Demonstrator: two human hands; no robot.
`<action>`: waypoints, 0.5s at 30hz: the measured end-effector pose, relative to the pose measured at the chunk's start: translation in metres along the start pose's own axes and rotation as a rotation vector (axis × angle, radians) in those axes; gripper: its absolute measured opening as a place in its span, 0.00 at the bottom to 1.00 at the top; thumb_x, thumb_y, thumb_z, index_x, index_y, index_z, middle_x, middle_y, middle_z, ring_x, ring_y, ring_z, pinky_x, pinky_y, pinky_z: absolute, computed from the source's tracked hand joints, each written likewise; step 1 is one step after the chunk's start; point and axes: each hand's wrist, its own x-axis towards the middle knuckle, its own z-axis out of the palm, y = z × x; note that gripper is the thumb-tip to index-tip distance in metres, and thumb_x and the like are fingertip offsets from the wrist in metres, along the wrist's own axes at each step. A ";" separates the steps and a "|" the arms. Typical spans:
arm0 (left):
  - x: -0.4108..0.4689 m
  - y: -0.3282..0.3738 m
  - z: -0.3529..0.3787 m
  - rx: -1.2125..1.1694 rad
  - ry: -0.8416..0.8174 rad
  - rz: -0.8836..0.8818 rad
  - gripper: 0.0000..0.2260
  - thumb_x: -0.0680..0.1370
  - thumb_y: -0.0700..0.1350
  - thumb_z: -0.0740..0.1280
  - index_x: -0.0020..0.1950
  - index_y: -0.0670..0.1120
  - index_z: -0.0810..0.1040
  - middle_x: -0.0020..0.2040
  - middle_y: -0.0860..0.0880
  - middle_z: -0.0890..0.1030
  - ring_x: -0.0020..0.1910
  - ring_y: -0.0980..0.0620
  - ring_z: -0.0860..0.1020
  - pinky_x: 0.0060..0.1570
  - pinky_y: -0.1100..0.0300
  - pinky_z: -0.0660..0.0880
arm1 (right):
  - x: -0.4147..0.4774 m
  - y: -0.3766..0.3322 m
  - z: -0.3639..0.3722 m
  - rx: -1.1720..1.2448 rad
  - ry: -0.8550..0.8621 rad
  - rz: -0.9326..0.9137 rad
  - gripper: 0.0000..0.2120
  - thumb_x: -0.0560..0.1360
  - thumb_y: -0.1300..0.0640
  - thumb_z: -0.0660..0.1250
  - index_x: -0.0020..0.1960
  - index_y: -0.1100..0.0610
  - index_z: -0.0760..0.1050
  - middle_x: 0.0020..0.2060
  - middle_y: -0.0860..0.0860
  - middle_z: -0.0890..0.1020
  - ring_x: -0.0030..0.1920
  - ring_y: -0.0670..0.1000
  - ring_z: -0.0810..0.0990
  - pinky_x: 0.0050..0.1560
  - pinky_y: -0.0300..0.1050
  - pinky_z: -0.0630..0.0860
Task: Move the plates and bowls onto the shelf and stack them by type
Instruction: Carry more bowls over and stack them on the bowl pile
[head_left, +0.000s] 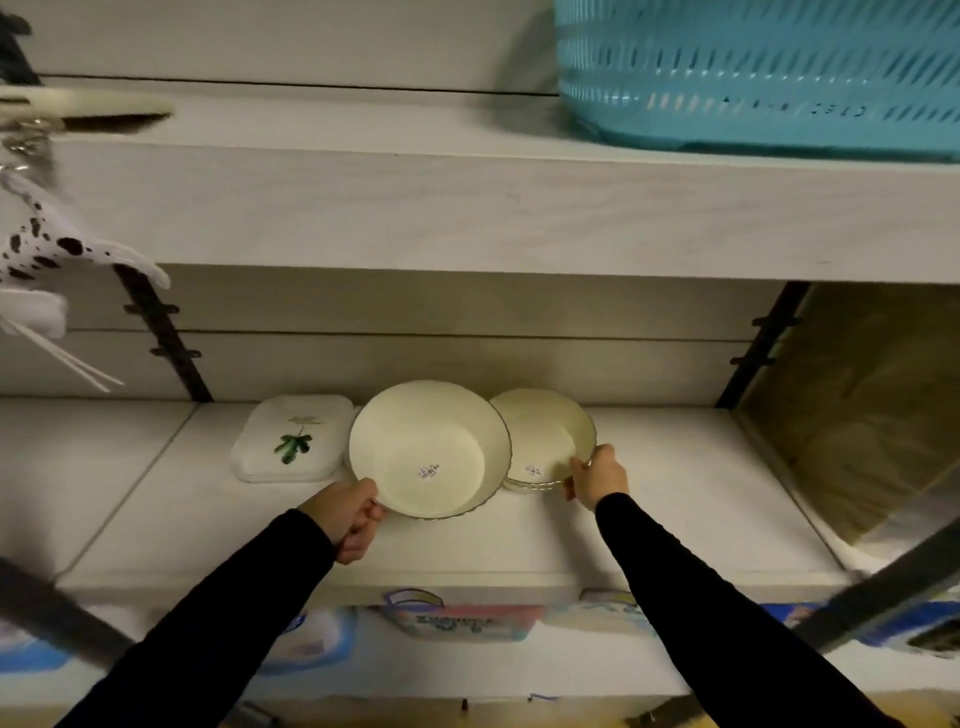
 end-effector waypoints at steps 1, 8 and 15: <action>0.001 0.001 0.004 -0.001 -0.001 -0.004 0.17 0.78 0.38 0.50 0.28 0.43 0.62 0.13 0.53 0.58 0.10 0.57 0.55 0.17 0.76 0.53 | 0.001 0.001 0.000 -0.018 -0.027 -0.013 0.18 0.78 0.56 0.58 0.62 0.66 0.63 0.47 0.64 0.82 0.47 0.60 0.81 0.50 0.50 0.76; 0.019 0.008 0.039 -0.005 -0.011 -0.013 0.17 0.78 0.39 0.50 0.29 0.43 0.62 0.13 0.53 0.58 0.10 0.58 0.55 0.17 0.77 0.54 | -0.008 0.006 -0.022 -0.195 -0.113 -0.135 0.35 0.79 0.46 0.56 0.76 0.62 0.46 0.56 0.63 0.80 0.60 0.61 0.76 0.57 0.49 0.71; 0.055 0.021 0.087 0.036 -0.103 -0.125 0.18 0.79 0.41 0.48 0.28 0.46 0.60 0.11 0.53 0.59 0.09 0.57 0.55 0.15 0.77 0.50 | -0.053 0.021 -0.077 -0.184 -0.164 -0.262 0.22 0.79 0.50 0.58 0.71 0.58 0.62 0.32 0.47 0.76 0.42 0.52 0.75 0.49 0.43 0.70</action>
